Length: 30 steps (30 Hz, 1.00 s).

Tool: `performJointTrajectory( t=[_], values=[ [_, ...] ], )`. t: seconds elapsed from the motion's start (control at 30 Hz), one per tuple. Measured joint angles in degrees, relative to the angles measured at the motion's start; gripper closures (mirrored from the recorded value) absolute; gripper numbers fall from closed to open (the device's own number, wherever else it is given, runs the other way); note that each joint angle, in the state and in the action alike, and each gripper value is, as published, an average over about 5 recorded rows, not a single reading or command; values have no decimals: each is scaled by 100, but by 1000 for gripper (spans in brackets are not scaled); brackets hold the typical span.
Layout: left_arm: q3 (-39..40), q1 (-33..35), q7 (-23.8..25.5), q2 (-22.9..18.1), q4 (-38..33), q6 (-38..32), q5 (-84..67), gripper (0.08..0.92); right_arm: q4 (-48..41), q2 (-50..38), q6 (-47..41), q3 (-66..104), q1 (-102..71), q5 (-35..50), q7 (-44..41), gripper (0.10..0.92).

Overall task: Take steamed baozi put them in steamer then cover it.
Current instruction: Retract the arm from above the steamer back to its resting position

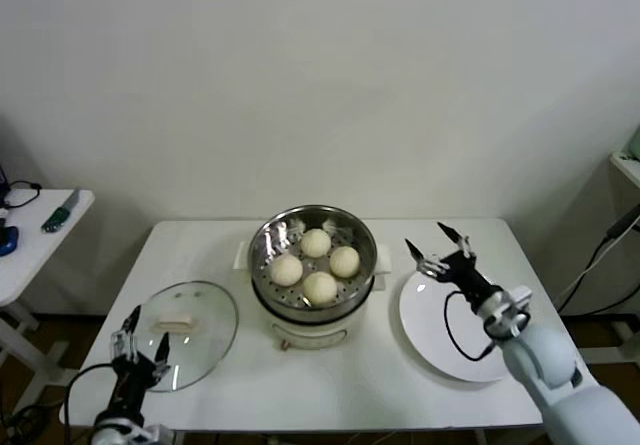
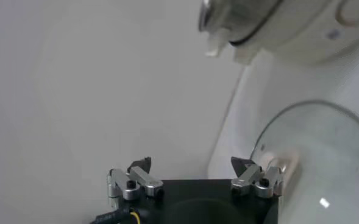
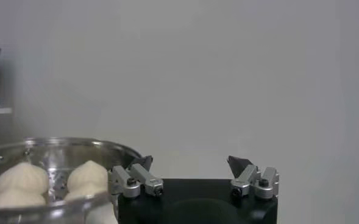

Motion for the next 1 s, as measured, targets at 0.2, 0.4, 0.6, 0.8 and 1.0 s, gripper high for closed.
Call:
performJointTrajectory(
  t=[0.2, 0.4, 0.6, 0.8, 1.0],
  values=[
    [154, -341, -7, 143, 489, 47, 826, 177, 117, 460, -20, 608, -760, -339, 9, 203],
    [336, -752, -63, 267, 1082, 12, 1337, 177, 161, 793, -22, 990, -1247, -584, 1, 203],
    [487, -1163, -114, 333, 1683, -20, 1631, 177, 163, 1034, -20, 1180, -1476, -763, -6, 203],
    [559, -1532, -204, 377, 2200, -65, 1804, 177, 147, 1191, -3, 1279, -1604, -882, -32, 203],
    [641, -1855, -302, 415, 2615, -76, 1889, 177, 104, 1298, 46, 1364, -1716, -995, -90, 203]
  ],
)
